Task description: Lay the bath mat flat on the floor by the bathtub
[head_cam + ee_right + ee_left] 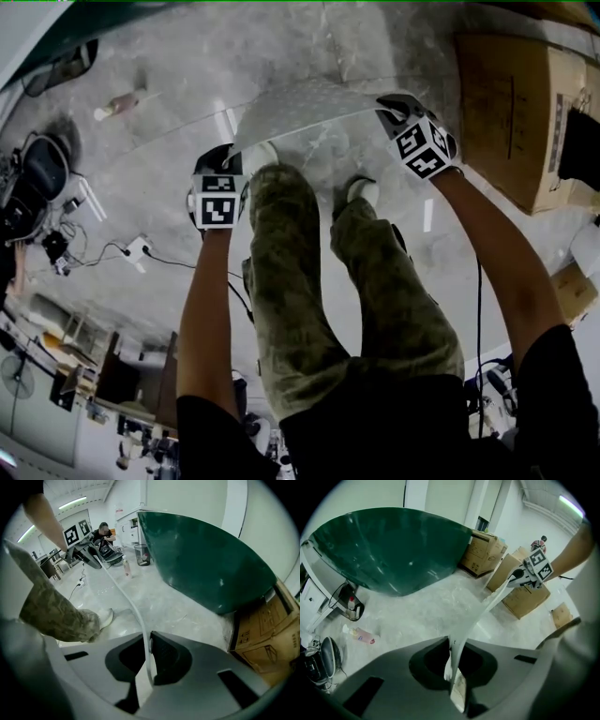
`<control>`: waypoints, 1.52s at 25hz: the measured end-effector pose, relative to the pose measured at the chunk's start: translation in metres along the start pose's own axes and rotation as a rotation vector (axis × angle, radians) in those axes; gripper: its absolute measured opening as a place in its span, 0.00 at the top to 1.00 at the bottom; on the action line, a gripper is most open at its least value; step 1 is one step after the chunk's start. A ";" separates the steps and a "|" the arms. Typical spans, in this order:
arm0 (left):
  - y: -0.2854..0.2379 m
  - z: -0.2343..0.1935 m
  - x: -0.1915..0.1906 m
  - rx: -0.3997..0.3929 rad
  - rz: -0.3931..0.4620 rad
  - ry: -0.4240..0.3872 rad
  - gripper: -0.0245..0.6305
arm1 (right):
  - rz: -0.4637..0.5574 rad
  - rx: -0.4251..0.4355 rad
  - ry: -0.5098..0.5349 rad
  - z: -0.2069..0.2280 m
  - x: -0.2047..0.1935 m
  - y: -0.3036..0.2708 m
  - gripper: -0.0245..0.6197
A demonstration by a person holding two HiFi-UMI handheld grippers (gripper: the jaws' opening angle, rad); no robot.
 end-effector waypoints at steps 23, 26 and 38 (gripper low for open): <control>-0.180 -0.133 0.011 0.048 0.075 -0.349 0.92 | 0.128 -0.073 0.282 0.101 -0.007 -0.209 0.92; -0.216 -0.153 -0.010 0.054 0.038 -0.429 0.92 | 0.130 -0.086 0.295 0.105 -0.015 -0.249 0.92; -0.314 -0.207 0.004 0.153 0.202 -0.462 0.92 | 0.000 -0.101 0.282 0.148 -0.033 -0.317 0.92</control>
Point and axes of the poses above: the fingertips, and each gripper's own axes: y backward along the fingers, z to its right, x out of its top, the point moved 6 cm from there along y, backward along the fingers, and after that the axes turned 13 degrees about z, right-handed, at the moved point
